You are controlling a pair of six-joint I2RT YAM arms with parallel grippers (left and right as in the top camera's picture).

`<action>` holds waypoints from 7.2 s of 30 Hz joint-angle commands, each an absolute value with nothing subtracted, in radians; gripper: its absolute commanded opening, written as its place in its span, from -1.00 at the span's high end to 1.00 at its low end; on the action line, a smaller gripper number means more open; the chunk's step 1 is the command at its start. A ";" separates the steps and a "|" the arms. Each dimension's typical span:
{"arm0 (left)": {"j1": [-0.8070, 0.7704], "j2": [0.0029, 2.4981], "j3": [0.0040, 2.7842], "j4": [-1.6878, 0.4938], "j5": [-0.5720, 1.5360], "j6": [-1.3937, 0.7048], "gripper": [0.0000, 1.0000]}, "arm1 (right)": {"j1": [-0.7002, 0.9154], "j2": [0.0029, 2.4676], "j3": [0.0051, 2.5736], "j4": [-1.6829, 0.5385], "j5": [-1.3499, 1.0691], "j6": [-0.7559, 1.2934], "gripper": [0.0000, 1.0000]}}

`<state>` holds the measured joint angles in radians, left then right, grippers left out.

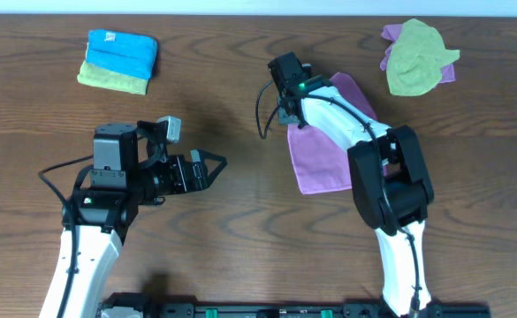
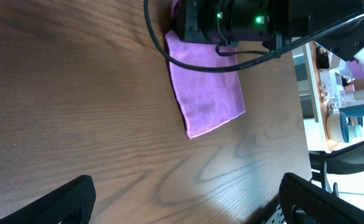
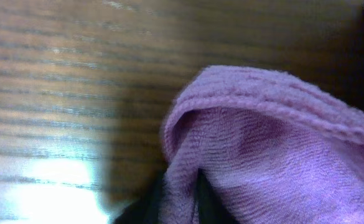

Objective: Fold the cloth

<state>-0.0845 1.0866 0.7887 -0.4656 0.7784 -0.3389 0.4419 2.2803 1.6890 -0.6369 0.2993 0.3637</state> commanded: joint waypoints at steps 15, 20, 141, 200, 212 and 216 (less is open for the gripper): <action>-0.088 1.084 0.807 -0.468 0.751 -0.291 -0.91 | 0.599 2.289 1.754 -0.429 0.065 0.404 0.98; -0.088 1.084 0.807 -0.476 0.751 -0.291 -0.90 | 0.617 2.289 1.814 -0.469 0.065 0.403 0.97; -0.057 1.447 0.856 -0.512 0.121 -0.612 -1.00 | 0.572 1.688 0.806 0.068 -0.559 1.081 -0.97; 0.013 1.877 0.856 -0.007 0.316 -0.772 0.89 | 0.608 1.688 0.806 0.038 -0.533 1.147 -0.99; 0.013 1.870 0.856 -0.104 0.348 -0.709 0.88 | 0.655 1.751 0.806 0.088 -0.303 1.155 -0.94; 0.013 1.869 0.856 -0.113 0.361 -0.683 0.88 | 0.655 1.827 0.806 0.179 -0.320 1.195 -0.93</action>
<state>0.0132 1.8271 0.8913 -0.0719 0.3653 -0.7208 0.6537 1.7874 0.8112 0.1589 -0.3328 1.1603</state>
